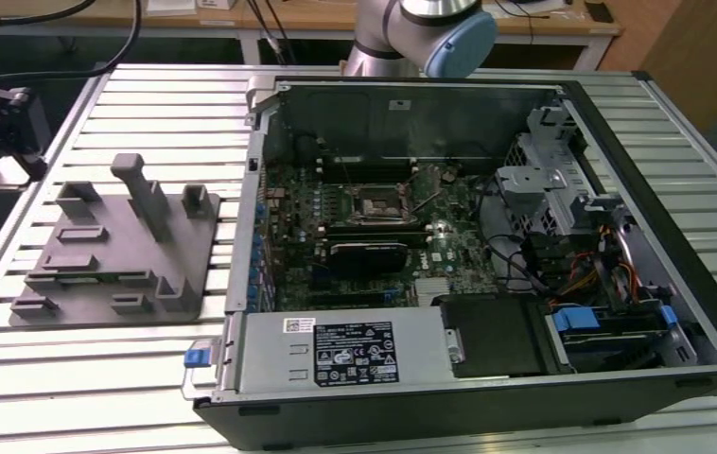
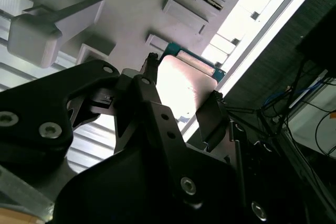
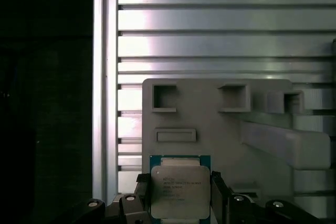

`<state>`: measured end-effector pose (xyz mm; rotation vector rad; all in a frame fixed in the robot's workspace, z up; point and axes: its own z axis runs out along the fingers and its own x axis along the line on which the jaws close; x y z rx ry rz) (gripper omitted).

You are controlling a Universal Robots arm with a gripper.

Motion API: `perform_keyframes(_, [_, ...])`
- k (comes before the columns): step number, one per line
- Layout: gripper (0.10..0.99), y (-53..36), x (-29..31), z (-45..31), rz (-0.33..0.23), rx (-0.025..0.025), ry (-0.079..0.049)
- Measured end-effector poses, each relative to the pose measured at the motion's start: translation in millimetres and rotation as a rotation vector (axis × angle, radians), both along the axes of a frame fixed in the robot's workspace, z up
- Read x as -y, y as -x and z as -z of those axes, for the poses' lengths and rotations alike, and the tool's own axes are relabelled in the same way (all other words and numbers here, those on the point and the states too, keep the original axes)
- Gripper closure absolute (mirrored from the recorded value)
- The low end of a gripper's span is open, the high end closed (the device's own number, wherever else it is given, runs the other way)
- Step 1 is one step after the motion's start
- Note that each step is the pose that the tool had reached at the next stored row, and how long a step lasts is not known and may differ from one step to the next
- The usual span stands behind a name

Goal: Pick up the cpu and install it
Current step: 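Pick up the cpu and move it towards the insertion slot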

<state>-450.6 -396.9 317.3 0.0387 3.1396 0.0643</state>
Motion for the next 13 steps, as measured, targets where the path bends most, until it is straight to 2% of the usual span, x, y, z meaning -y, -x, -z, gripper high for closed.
perform_keyframes(13, [0.545, 0.0, 0.0, -11.5, 0.0, 0.0, 0.0])
